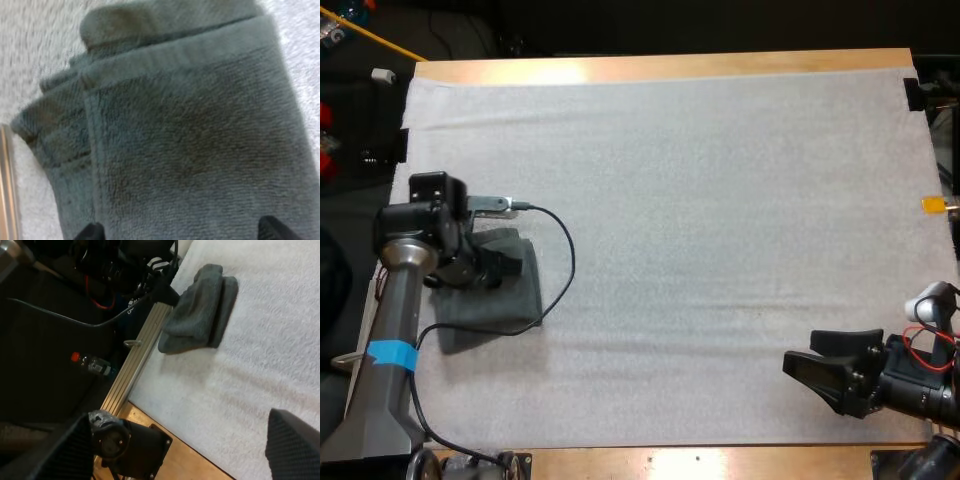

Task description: Pick towel from pile, fold and stack

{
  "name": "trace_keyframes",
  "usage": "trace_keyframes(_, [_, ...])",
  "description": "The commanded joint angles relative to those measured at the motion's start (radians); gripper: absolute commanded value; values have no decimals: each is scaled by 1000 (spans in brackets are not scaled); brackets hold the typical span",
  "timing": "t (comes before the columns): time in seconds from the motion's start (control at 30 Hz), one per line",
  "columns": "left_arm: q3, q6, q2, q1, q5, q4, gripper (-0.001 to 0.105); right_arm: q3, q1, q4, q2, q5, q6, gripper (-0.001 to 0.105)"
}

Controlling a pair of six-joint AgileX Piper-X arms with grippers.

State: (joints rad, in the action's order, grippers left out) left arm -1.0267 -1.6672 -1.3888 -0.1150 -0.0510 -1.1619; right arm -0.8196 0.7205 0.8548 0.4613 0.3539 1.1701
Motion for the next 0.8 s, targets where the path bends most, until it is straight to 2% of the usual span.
trace_keyframes(0.0, [17, -10, 8, -21, 18, 13, 59, 7, 4, -13, 0, 12, -5, 70])
trace_keyframes(0.13, [97, -20, 8, -73, 96, 76, 59, 23, 4, -10, 0, 12, -17, 70])
trace_keyframes(0.27, [166, -31, 8, -83, 101, 138, 59, 34, 4, -13, 0, 12, -34, 70])
trace_keyframes(0.4, [228, -38, 0, -80, 147, 202, 59, 34, 4, -13, 0, 15, -39, 70])
trace_keyframes(0.57, [232, -41, -65, -80, 166, 194, 59, 34, 4, -13, 0, 17, -46, 70])
trace_keyframes(0.63, [232, -41, -95, -80, 227, 193, 59, 34, 4, -13, 0, 17, -46, 70])
trace_keyframes(0.77, [221, -41, -107, -80, 249, 199, 59, 34, 4, -13, 0, 17, -46, 70])
